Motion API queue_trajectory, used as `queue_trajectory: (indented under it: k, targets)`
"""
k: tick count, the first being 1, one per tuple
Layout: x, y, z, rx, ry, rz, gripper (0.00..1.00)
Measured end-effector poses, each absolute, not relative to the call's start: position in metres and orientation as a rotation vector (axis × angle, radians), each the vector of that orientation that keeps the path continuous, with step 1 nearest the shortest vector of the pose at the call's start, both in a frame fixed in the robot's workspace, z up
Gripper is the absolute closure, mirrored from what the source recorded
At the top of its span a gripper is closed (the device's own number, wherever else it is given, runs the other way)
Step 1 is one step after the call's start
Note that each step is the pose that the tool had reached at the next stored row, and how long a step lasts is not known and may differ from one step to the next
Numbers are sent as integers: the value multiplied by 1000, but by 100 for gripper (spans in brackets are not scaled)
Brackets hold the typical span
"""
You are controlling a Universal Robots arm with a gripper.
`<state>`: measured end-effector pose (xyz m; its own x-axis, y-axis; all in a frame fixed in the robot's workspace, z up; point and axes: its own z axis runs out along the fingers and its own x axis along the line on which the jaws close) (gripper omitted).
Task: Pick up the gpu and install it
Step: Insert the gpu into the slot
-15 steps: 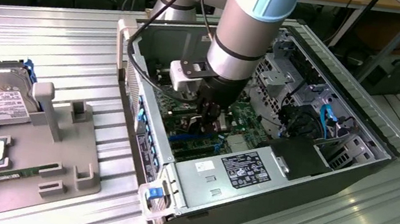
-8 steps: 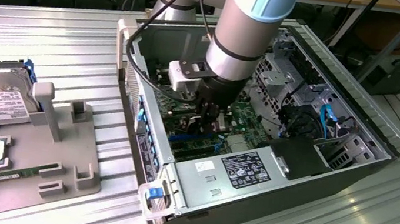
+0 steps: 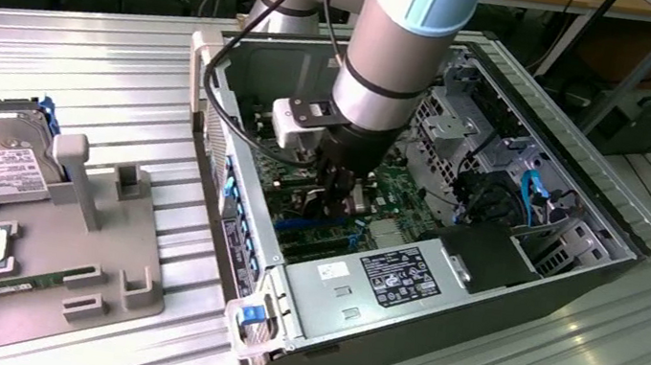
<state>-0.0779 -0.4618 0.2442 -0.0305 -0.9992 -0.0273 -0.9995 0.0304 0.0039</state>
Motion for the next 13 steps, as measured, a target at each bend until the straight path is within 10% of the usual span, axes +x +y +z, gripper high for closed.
queue_trajectory:
  k: [13]
  targets:
    - [-78,-462,236,-2175,2243,39,72]
